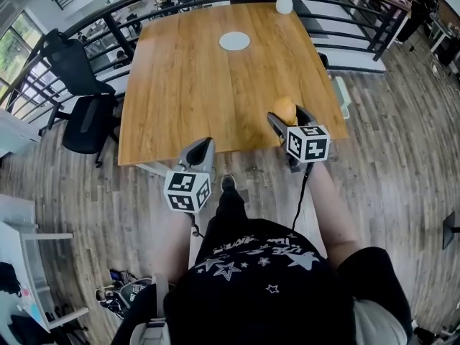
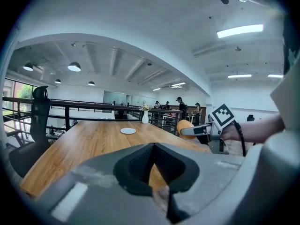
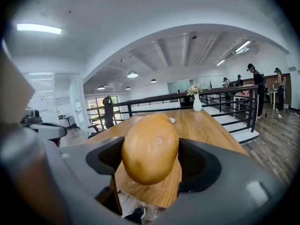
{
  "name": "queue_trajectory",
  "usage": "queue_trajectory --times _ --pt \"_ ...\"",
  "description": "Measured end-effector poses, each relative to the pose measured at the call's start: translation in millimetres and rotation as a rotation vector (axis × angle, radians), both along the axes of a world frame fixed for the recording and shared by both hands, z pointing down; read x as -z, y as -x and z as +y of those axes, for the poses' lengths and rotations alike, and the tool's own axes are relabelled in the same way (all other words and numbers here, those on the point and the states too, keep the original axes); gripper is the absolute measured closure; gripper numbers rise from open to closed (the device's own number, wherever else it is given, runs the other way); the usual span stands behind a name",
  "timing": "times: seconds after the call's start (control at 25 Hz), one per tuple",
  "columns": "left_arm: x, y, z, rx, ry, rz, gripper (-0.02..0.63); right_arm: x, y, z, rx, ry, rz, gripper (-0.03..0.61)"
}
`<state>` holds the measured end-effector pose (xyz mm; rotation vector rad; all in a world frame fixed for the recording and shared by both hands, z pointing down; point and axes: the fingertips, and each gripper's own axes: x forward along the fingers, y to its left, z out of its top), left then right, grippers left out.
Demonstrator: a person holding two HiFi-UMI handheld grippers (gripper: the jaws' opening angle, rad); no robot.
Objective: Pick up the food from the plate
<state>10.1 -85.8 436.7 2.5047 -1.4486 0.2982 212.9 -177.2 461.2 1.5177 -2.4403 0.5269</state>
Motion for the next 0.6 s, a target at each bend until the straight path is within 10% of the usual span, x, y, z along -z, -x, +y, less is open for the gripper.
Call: queue_trajectory --times 0.6 --pt "-8.9 3.4 58.4 0.026 0.026 -0.007 0.612 -8.4 4.0 57.8 0.066 -0.006 -0.030 0.217"
